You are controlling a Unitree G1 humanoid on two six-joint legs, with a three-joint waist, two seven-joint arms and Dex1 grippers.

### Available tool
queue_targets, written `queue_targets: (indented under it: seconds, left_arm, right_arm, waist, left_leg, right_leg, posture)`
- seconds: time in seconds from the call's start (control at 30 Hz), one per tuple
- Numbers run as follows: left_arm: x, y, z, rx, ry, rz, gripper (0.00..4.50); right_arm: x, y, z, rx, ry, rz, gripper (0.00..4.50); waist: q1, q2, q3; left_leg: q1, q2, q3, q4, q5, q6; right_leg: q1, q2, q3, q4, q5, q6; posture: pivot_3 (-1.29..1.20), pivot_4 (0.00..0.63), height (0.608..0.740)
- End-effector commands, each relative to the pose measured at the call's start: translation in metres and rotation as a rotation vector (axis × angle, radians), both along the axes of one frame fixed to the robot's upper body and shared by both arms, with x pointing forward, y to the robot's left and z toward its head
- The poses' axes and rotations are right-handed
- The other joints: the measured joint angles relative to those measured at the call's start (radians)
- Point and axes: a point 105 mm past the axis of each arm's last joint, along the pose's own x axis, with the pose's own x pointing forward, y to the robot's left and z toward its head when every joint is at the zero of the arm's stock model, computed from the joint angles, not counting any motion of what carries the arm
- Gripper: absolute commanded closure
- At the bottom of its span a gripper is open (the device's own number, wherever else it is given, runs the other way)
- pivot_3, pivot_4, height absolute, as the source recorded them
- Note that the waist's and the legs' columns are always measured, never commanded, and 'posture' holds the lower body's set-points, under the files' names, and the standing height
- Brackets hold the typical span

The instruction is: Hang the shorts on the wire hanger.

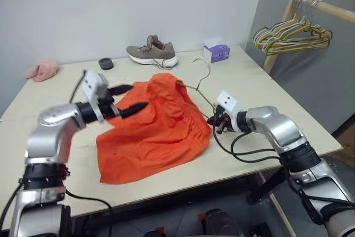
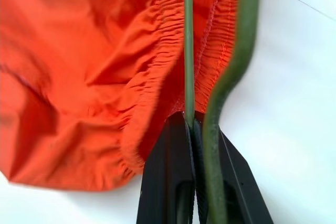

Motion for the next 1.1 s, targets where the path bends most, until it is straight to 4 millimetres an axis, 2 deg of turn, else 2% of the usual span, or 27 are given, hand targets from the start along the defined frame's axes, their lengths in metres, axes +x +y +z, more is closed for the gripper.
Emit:
queue_targets:
  seconds: [0.03, 0.1, 0.2, 0.3, 0.4, 0.5, 0.83, 0.87, 0.93, 1.1]
  left_arm:
    - [0.000, 0.011, 0.020, 0.002, -0.041, -0.006, 0.01]
    - [-0.001, 0.014, 0.021, 0.063, -0.043, -0.034, 0.01]
    - [-0.004, 0.008, 0.009, 0.261, -0.029, -0.140, 0.01]
    - [0.000, 0.000, 0.003, 0.344, -0.041, -0.199, 0.01]
    - [0.005, -0.009, 0.000, 0.368, -0.053, -0.244, 0.01]
    - [0.003, -0.018, -0.015, 0.435, -0.031, -0.311, 0.01]
    - [0.013, -0.034, -0.033, 0.459, -0.016, -0.350, 0.01]
    - [0.013, -0.037, -0.033, 0.444, -0.009, -0.359, 0.40]
    - [0.011, -0.040, -0.033, 0.428, 0.003, -0.384, 0.82]
    - [0.005, -0.044, -0.037, 0.425, 0.021, -0.415, 2.46]
  right_arm:
    - [0.002, 0.004, 0.017, -0.065, -0.174, 0.072, 4.50]
    - [0.001, 0.004, 0.016, -0.107, -0.220, 0.107, 4.50]
    - [-0.002, 0.008, 0.018, -0.160, -0.297, 0.172, 4.50]
    - [-0.006, 0.014, 0.021, -0.179, -0.339, 0.222, 4.50]
    - [-0.011, 0.019, 0.021, -0.185, -0.355, 0.252, 4.50]
    - [-0.013, 0.021, 0.022, -0.191, -0.366, 0.272, 4.50]
    - [-0.022, 0.036, 0.034, -0.185, -0.428, 0.345, 4.50]
    - [-0.023, 0.037, 0.035, -0.186, -0.435, 0.354, 4.50]
    - [-0.024, 0.039, 0.036, -0.188, -0.449, 0.363, 4.50]
    - [-0.025, 0.041, 0.037, -0.193, -0.474, 0.383, 4.50]
  waist:
    - [-0.002, 0.000, 0.000]
    - [-0.002, 0.000, 0.000]
    - [0.000, 0.000, 0.000]
    - [0.006, 0.000, 0.000]
    - [0.006, 0.000, 0.000]
    - [0.003, 0.000, 0.000]
    - [-0.007, 0.000, 0.000]
    - [-0.007, 0.000, 0.000]
    - [-0.011, 0.000, 0.000]
    - [-0.022, 0.000, 0.000]
  left_leg:
    - [0.000, 0.000, 0.000, 0.000, 0.000, 0.000]
    - [0.000, 0.000, 0.000, 0.000, 0.000, 0.000]
    - [0.001, 0.000, 0.000, 0.000, 0.000, 0.000]
    - [0.001, 0.000, 0.000, 0.000, 0.000, 0.000]
    - [0.001, 0.000, -0.001, 0.000, 0.000, 0.000]
    - [0.001, 0.000, -0.001, 0.000, 0.000, 0.000]
    - [0.001, 0.001, -0.002, 0.000, 0.000, 0.000]
    - [0.001, 0.001, -0.002, 0.000, 0.000, 0.000]
    - [0.001, 0.001, -0.002, 0.000, 0.000, 0.000]
    - [0.001, 0.001, -0.002, 0.000, 0.000, 0.000]
  right_leg:
    - [0.000, 0.000, 0.001, 0.000, 0.000, 0.000]
    - [0.000, 0.000, 0.001, 0.000, 0.000, 0.000]
    - [0.000, 0.001, 0.000, 0.001, 0.000, 0.000]
    - [0.000, 0.001, -0.001, 0.001, 0.000, 0.000]
    - [0.001, 0.001, -0.001, 0.000, 0.000, 0.000]
    - [0.000, 0.000, 0.000, 0.000, 0.000, 0.000]
    - [0.000, 0.000, -0.001, 0.001, 0.000, 0.000]
    - [0.001, 0.000, -0.001, 0.001, 0.000, 0.000]
    - [0.001, 0.000, -0.001, 0.001, 0.000, 0.000]
    - [0.001, 0.000, -0.001, 0.001, 0.000, 0.000]
  posture:
    - [-0.26, 0.000, 0.740]
    - [-0.26, 0.000, 0.740]
    - [-0.27, 0.000, 0.740]
    - [-0.27, 0.000, 0.740]
    - [-0.28, 0.000, 0.740]
    - [-0.29, 0.000, 0.740]
    - [-0.30, 0.000, 0.740]
    - [-0.30, 0.000, 0.740]
    - [-0.30, 0.000, 0.740]
    - [-0.30, 0.000, 0.740]
